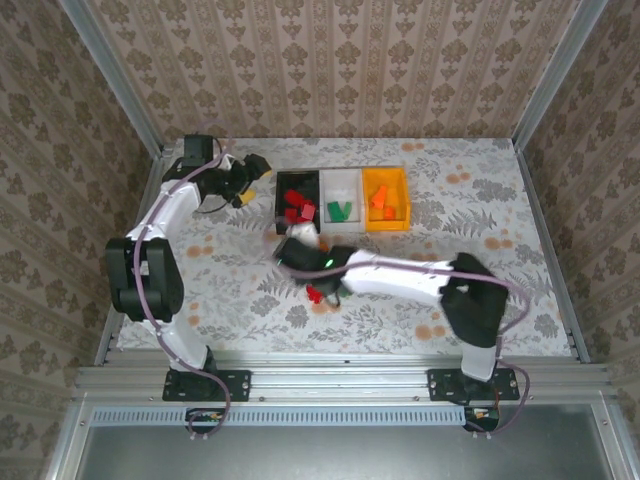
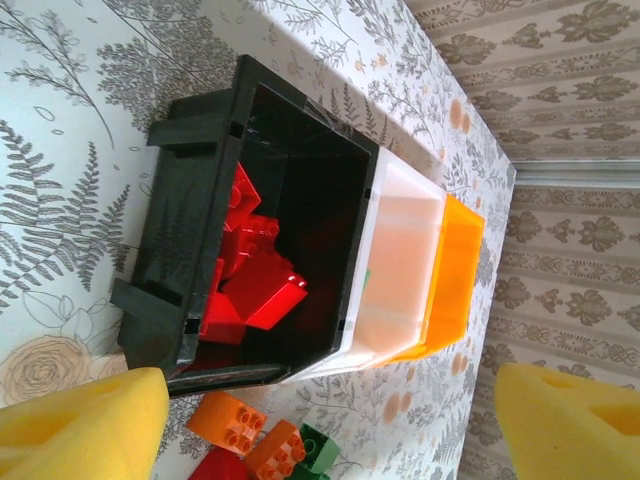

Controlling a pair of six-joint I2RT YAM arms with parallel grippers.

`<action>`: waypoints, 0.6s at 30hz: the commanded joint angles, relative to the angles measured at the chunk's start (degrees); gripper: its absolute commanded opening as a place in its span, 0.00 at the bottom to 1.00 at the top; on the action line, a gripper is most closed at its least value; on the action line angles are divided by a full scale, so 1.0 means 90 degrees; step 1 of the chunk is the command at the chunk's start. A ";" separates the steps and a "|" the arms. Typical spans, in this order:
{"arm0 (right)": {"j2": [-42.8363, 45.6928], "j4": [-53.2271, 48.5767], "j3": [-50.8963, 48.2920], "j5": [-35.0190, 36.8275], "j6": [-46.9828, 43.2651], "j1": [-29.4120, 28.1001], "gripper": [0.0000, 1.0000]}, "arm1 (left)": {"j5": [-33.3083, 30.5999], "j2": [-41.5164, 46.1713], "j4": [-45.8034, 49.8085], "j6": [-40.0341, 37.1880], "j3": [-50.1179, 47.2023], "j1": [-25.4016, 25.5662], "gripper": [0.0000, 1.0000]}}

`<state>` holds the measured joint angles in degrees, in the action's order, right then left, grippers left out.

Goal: Sort the legos into containers by color

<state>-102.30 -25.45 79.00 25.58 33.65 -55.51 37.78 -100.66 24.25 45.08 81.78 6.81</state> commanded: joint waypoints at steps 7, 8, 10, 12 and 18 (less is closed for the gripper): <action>-0.0227 -0.0013 0.0641 -0.0714 -0.1100 0.2852 0.30 | 0.0140 -0.0175 0.0289 -0.0302 0.0260 0.1096 0.86; -0.0397 -0.0060 0.0779 -0.0823 -0.1100 0.3007 0.30 | 0.0133 -0.0222 0.0352 -0.0360 0.0300 0.1243 0.86; -0.0771 -0.0136 0.1040 -0.0912 -0.1070 0.3267 0.31 | 0.0081 -0.0322 0.0492 -0.0464 0.0381 0.1519 0.86; -0.1039 -0.0097 0.1114 -0.0965 -0.1037 0.3466 0.32 | 0.0098 -0.0404 0.0518 -0.0478 0.0413 0.1688 0.86; -0.1392 0.0085 0.1124 -0.1002 -0.0914 0.3798 0.35 | 0.0168 -0.0563 0.0551 -0.0485 0.0435 0.1781 0.86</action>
<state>-114.54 -24.05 87.37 17.91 25.56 -21.98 38.44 -105.32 27.81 42.39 83.90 23.53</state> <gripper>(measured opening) 0.352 0.856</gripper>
